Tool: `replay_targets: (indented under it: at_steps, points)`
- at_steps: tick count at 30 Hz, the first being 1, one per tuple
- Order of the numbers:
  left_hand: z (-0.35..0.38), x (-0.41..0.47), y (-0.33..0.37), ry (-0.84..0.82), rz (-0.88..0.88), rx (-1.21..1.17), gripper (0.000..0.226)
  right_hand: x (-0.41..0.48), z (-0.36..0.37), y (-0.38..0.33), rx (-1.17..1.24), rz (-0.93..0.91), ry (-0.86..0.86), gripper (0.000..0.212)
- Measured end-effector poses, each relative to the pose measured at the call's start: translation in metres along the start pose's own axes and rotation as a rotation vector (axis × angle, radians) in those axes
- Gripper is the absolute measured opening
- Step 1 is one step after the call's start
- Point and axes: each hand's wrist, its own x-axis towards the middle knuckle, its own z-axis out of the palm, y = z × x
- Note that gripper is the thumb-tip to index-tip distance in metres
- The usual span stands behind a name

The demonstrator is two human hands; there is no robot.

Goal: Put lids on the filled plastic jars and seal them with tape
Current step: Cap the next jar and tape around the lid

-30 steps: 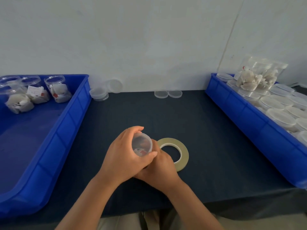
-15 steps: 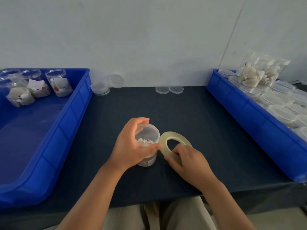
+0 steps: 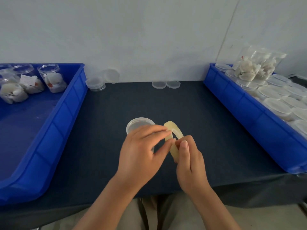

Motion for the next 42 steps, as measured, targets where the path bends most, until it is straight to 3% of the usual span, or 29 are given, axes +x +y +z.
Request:
replay_targets:
  at_steps: [5,12,17,21,23,25,28,32,38,42]
  points:
    - [-0.005,-0.004,0.009,-0.029,-0.252,-0.147,0.055,-0.006,0.002,-0.004,-0.037,-0.005,0.09,0.032]
    - [-0.014,0.002,0.017,-0.019,-0.398,-0.351,0.019,-0.007,0.002,-0.006,-0.111,-0.14,0.14,0.02]
    - [-0.015,0.002,0.019,-0.005,-0.564,-0.549,0.016,-0.007,-0.001,-0.01,-0.115,-0.242,0.136,0.016]
    - [-0.014,0.001,0.02,0.0,-0.51,-0.433,0.017,-0.008,-0.003,-0.011,-0.152,-0.252,0.136,0.031]
    - [-0.014,0.002,0.019,-0.014,-0.43,-0.337,0.022,-0.008,-0.003,-0.01,-0.156,-0.241,0.121,0.028]
    - [-0.014,0.001,0.017,0.019,-0.34,-0.24,0.029,-0.007,-0.003,-0.009,-0.141,-0.16,0.097,0.025]
    - [-0.014,-0.004,0.016,0.045,-0.252,-0.236,0.021,-0.003,-0.002,-0.006,-0.071,0.012,0.042,0.032]
    - [-0.015,-0.003,0.016,-0.054,-0.324,-0.347,0.027,-0.002,-0.005,-0.004,-0.066,0.012,0.022,0.036]
    - [-0.019,-0.005,0.011,0.02,-0.27,-0.26,0.017,-0.002,-0.008,-0.005,-0.191,-0.036,-0.043,0.055]
    - [-0.025,-0.01,0.01,-0.013,-0.304,-0.258,0.007,-0.002,-0.016,-0.001,-0.23,-0.09,-0.162,0.036]
